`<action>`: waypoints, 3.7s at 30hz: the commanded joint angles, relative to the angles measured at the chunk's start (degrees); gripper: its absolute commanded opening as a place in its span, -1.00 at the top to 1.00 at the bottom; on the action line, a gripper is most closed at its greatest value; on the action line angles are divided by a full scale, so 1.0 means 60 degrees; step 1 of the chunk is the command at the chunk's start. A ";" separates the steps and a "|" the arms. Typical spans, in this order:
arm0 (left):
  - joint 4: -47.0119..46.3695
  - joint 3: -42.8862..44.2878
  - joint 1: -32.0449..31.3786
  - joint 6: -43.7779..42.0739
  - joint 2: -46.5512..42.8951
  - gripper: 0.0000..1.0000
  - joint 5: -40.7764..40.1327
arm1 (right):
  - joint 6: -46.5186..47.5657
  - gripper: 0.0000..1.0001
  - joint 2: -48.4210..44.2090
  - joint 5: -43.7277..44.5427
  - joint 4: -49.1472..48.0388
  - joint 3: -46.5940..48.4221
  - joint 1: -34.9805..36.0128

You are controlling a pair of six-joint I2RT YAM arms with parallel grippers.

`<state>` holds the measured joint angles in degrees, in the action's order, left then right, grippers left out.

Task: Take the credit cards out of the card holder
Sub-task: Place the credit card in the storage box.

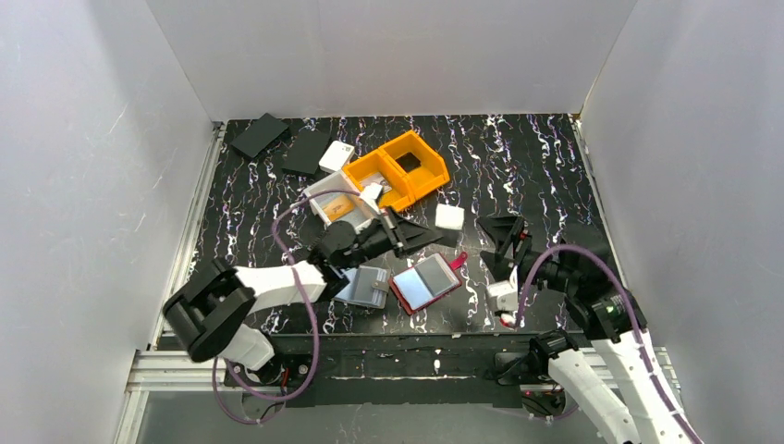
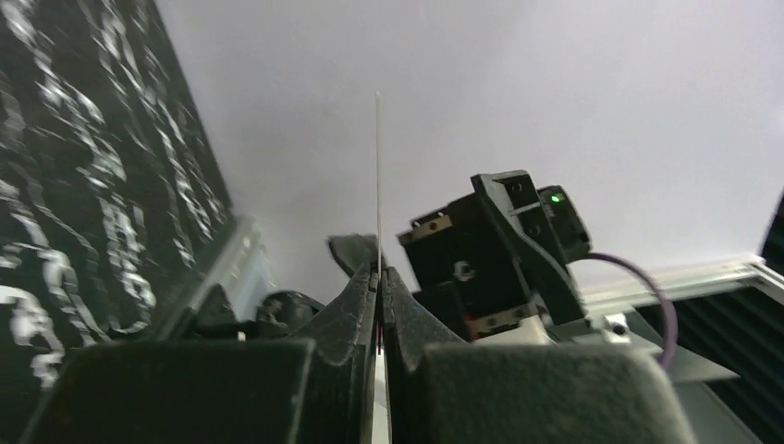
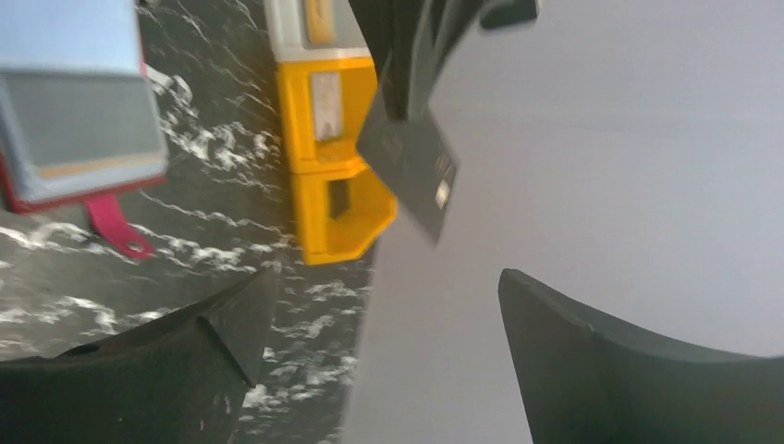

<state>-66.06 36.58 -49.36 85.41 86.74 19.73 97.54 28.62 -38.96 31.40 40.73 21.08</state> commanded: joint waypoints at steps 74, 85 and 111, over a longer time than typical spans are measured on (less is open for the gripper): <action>1.1769 -0.0915 0.4057 -0.7788 -0.7900 -0.97 0.1569 | -0.9199 0.97 0.8416 0.0288 0.2477 0.8560 -0.0687; 1.5147 0.1197 0.4213 -1.1948 -0.6796 -0.97 0.1769 | -0.4472 0.97 1.0436 0.4154 0.4063 1.0868 0.0176; 1.4467 0.0532 0.4444 -1.3627 -0.7114 -0.97 -0.0021 | -0.1293 0.97 1.7480 0.7752 0.3765 1.5271 0.2264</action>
<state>20.84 40.12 -23.31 4.62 44.86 20.27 88.92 132.07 5.45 57.39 128.27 35.09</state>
